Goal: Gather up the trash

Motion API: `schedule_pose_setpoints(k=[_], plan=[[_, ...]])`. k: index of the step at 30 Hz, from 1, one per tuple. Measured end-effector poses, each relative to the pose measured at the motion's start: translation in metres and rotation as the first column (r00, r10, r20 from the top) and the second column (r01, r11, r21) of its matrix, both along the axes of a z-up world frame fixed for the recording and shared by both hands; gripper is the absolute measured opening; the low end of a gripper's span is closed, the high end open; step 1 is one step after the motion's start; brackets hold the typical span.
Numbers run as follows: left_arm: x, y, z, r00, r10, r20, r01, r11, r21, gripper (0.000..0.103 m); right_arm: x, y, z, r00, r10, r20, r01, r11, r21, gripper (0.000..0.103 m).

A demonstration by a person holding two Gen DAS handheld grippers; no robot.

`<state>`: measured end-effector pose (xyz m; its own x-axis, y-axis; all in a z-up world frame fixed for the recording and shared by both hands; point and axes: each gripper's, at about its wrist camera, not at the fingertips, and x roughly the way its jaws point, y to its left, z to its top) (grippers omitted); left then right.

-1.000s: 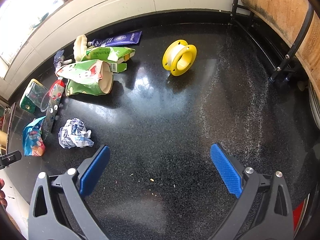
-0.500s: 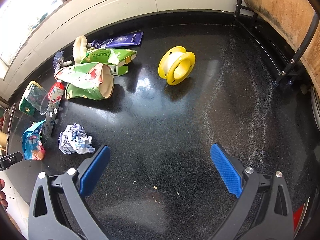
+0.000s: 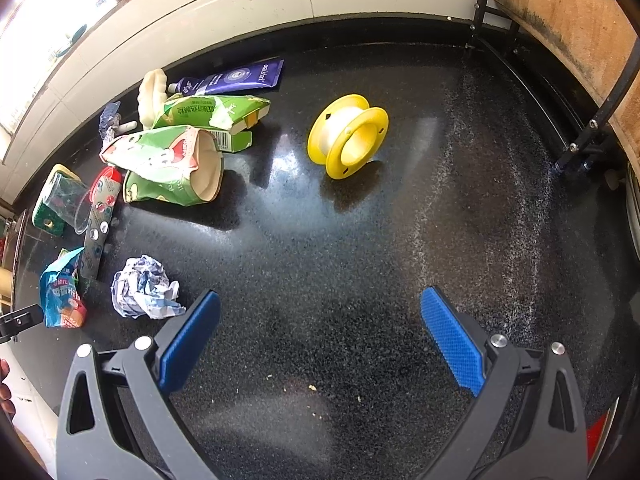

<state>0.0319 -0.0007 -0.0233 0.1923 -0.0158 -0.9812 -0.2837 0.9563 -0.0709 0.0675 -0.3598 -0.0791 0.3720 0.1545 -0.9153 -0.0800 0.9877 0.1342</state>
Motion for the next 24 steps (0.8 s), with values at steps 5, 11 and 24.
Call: schedule_pose_setpoints(k=[5, 11, 24], plan=[[0.010, 0.003, 0.004, 1.000, -0.015, 0.003, 0.015, 1.000, -0.005, 0.097, 0.011, 0.001, 0.004, 1.000, -0.012, -0.001, 0.012, 1.000, 0.016, 0.097], [0.046, 0.043, 0.025, 0.999, -0.002, 0.052, -0.002, 0.996, 0.094, 0.097, 0.045, -0.018, 0.019, 0.990, -0.138, -0.008, 0.138, 0.989, 0.059, 0.097], [0.151, 0.085, -0.031, 0.991, -0.102, -0.084, 0.114, 0.982, 0.149, 0.097, 0.144, -0.028, -0.010, 0.923, -0.351, -0.157, 0.364, 0.930, 0.059, 0.085]])
